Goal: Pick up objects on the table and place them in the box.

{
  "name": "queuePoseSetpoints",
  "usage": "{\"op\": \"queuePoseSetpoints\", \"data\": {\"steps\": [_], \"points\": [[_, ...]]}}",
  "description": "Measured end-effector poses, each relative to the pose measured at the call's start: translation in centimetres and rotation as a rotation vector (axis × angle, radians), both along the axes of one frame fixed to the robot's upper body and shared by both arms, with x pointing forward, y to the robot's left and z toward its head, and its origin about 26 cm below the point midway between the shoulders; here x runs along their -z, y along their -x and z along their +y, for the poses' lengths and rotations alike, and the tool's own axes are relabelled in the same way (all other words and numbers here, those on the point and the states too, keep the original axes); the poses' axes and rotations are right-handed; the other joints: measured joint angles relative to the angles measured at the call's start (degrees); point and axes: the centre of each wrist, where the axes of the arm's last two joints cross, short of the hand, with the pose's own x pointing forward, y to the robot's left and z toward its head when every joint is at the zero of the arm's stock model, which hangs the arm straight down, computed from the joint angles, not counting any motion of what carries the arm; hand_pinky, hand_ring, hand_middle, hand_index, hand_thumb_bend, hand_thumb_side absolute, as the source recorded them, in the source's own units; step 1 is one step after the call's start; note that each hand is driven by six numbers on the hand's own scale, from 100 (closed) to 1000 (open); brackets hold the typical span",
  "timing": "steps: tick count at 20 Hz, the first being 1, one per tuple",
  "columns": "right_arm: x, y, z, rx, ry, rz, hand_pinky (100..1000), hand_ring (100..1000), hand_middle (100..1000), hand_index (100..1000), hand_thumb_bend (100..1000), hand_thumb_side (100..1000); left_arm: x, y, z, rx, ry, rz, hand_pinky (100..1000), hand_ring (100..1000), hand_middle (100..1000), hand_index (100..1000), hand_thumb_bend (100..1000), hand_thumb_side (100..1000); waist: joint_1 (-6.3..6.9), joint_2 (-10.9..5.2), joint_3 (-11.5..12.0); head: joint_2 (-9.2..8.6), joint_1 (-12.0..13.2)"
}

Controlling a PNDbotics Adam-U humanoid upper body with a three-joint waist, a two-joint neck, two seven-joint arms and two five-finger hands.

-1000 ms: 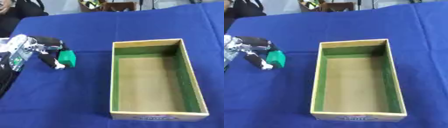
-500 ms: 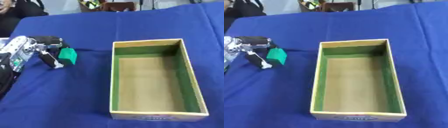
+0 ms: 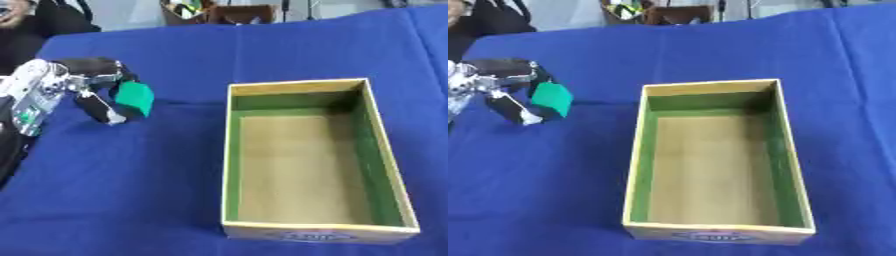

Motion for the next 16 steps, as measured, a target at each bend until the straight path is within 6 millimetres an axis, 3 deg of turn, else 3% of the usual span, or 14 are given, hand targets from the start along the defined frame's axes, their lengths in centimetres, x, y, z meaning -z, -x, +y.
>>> {"op": "queuePoseSetpoints", "data": {"steps": [2, 4, 11, 16], "points": [[0.0, 0.0, 0.0, 0.0, 0.0, 0.0, 754, 831, 646, 770, 100, 769, -0.2, 0.1, -0.1, 0.001, 0.0, 0.01, 239, 464, 406, 539, 100, 293, 0.0, -0.01, 0.1, 0.0, 0.0], [0.0, 0.0, 0.0, -0.001, -0.001, 0.0, 754, 831, 646, 771, 100, 769, -0.5, 0.2, -0.3, 0.009, 0.007, -0.004, 204, 438, 355, 474, 100, 293, -0.02, -0.01, 0.1, 0.0, 0.0], [0.0, 0.0, 0.0, -0.002, -0.002, 0.0, 754, 830, 645, 770, 100, 770, -2.9, 0.7, -1.8, 0.067, 0.049, -0.134, 186, 424, 320, 343, 100, 289, -0.11, -0.04, 0.2, 0.0, -0.3], [0.0, 0.0, 0.0, -0.002, -0.002, -0.001, 753, 828, 645, 770, 100, 771, -6.0, 1.6, -4.5, 0.151, 0.03, -0.249, 187, 419, 308, 313, 100, 287, -0.13, -0.22, 0.3, 0.0, -0.5]]}}
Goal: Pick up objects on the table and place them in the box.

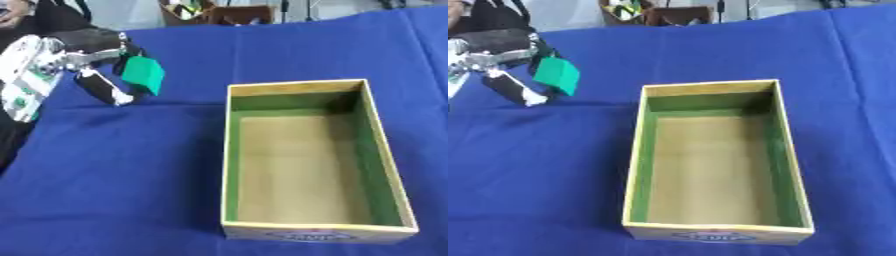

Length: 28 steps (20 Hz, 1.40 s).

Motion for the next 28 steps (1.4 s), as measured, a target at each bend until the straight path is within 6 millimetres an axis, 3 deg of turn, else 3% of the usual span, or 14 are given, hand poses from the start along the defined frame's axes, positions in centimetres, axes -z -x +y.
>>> {"op": "queuePoseSetpoints", "data": {"steps": [5, 7, 8, 10, 17, 18, 19, 25, 28], "points": [[-0.1, 0.0, 0.0, -0.003, -0.001, -0.006, 752, 826, 644, 769, 100, 772, -3.3, 1.1, -5.8, 0.158, -0.014, -0.143, 177, 410, 308, 307, 100, 286, -0.16, -0.34, -0.1, 0.15, 0.0], [-0.1, 0.0, 0.1, -0.003, -0.002, -0.008, 752, 825, 644, 769, 100, 784, -3.9, 1.5, -8.2, 0.227, -0.019, -0.175, 174, 409, 308, 306, 100, 332, -0.17, -0.58, -0.1, 0.28, 0.2], [-0.2, -0.1, 0.1, -0.004, -0.002, -0.009, 751, 824, 644, 769, 100, 775, -4.1, 1.6, -9.4, 0.258, -0.022, -0.183, 172, 408, 308, 306, 100, 287, -0.18, -0.67, -0.2, 0.29, 0.3], [-0.2, -0.1, 0.1, -0.007, -0.003, -0.012, 750, 821, 644, 768, 100, 779, -4.1, 1.7, -11.6, 0.316, -0.023, -0.184, 171, 408, 308, 306, 100, 287, -0.24, -0.7, -0.4, 0.31, 0.3], [-0.6, -0.2, 0.2, -0.016, -0.007, -0.038, 747, 817, 644, 767, 100, 781, -2.2, 1.4, -17.3, 0.434, -0.078, -0.102, 180, 413, 312, 315, 100, 290, -0.28, -0.93, -0.9, 0.33, 0.6], [-0.6, -0.2, 0.2, -0.017, -0.008, -0.042, 746, 815, 644, 767, 100, 786, -1.8, 1.3, -17.8, 0.442, -0.091, -0.084, 180, 413, 312, 317, 100, 246, -0.25, -0.93, -0.9, 0.33, 0.7], [-0.6, -0.2, 0.2, -0.018, -0.009, -0.046, 746, 815, 644, 767, 100, 782, -1.3, 1.1, -18.3, 0.448, -0.1, -0.065, 181, 414, 312, 317, 100, 291, -0.25, -0.93, -0.9, 0.33, 0.7], [-0.7, -0.2, 0.2, -0.019, -0.01, -0.056, 747, 817, 644, 766, 100, 779, 1.7, -0.1, -20.2, 0.44, -0.149, 0.022, 203, 426, 324, 340, 100, 283, -0.24, -0.93, -1.0, 0.33, 0.3], [-0.7, -0.2, 0.2, -0.02, -0.009, -0.056, 747, 818, 643, 766, 100, 776, 2.5, -0.5, -20.7, 0.434, -0.179, 0.033, 233, 443, 358, 424, 100, 263, -0.19, -0.93, -1.2, 0.33, 0.2]]}}
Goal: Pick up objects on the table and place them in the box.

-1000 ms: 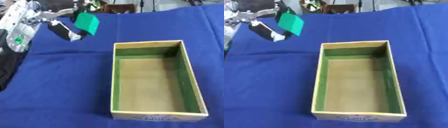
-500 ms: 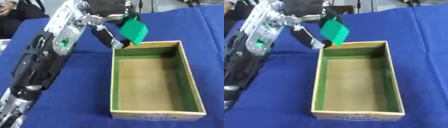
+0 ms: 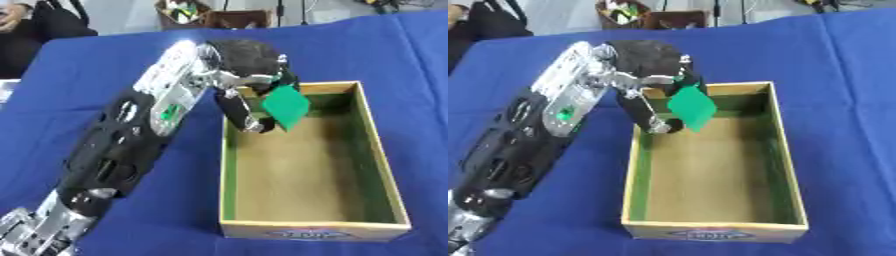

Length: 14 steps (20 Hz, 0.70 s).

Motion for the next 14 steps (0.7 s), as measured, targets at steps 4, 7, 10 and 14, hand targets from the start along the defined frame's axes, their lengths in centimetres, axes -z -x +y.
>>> {"op": "queuePoseSetpoints", "data": {"steps": [4, 7, 10, 14], "points": [[0.0, 0.0, 0.0, -0.001, 0.001, 0.004, 749, 821, 643, 767, 100, 771, 1.2, -0.5, -0.7, -0.012, -0.036, 0.022, 278, 473, 416, 549, 100, 424, 0.07, 0.01, -0.1, -0.01, 0.0], [0.0, 0.0, 0.0, 0.0, 0.001, 0.005, 749, 821, 643, 767, 100, 771, 1.6, -0.7, -1.0, -0.011, -0.038, 0.041, 340, 525, 484, 656, 100, 684, 0.15, 0.01, -0.3, -0.02, 0.0], [0.1, 0.0, 0.0, -0.001, 0.001, 0.006, 750, 821, 643, 766, 100, 770, 1.8, -0.7, -1.2, -0.001, -0.031, 0.053, 369, 577, 555, 751, 100, 866, 0.22, 0.01, -0.3, -0.02, 0.0], [0.1, 0.0, 0.1, -0.002, -0.003, 0.006, 749, 821, 642, 766, 100, 769, 1.9, -0.7, -1.2, 0.005, -0.025, 0.061, 613, 797, 826, 1000, 520, 1000, 0.29, 0.01, -0.3, -0.02, 0.0]]}}
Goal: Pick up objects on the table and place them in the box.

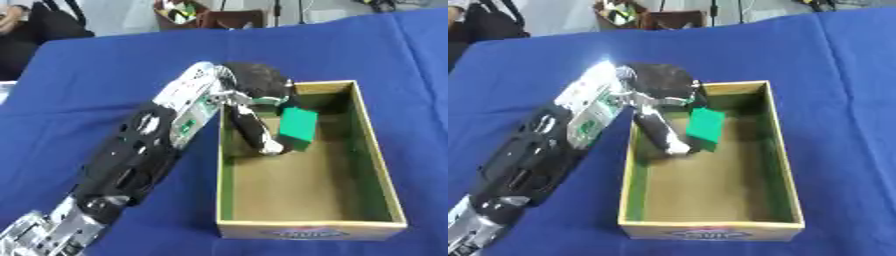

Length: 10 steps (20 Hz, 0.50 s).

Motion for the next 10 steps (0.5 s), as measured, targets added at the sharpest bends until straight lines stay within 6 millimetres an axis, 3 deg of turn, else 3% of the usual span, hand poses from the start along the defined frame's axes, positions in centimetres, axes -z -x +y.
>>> {"op": "queuePoseSetpoints", "data": {"steps": [1, 3, 8, 10], "points": [[0.01, 0.0, 0.01, 0.0, 0.0, 0.0, 749, 821, 642, 766, 100, 769, 0.06, -0.01, 0.0, -0.004, -0.002, 0.004, 649, 817, 841, 1000, 711, 1000, 0.01, 0.0, 0.0, 0.0, 0.0], [0.01, 0.0, 0.01, 0.0, -0.001, 0.0, 748, 821, 640, 766, 100, 769, 0.2, -0.03, -0.04, -0.016, -0.005, 0.017, 644, 814, 837, 1000, 846, 1000, 0.01, 0.0, 0.0, 0.0, 0.0], [0.02, 0.0, 0.02, 0.0, -0.002, 0.0, 748, 822, 640, 766, 100, 767, 0.8, 0.21, 0.13, -0.02, 0.026, 0.047, 611, 794, 812, 1000, 963, 1000, -0.22, 0.09, 0.4, 0.03, -0.1], [0.02, 0.0, 0.02, 0.0, -0.002, 0.0, 749, 822, 640, 766, 100, 767, 0.86, 0.45, 0.34, 0.0, 0.056, 0.04, 595, 786, 804, 996, 935, 1000, -0.32, 0.17, 0.7, 0.17, -0.1]]}}
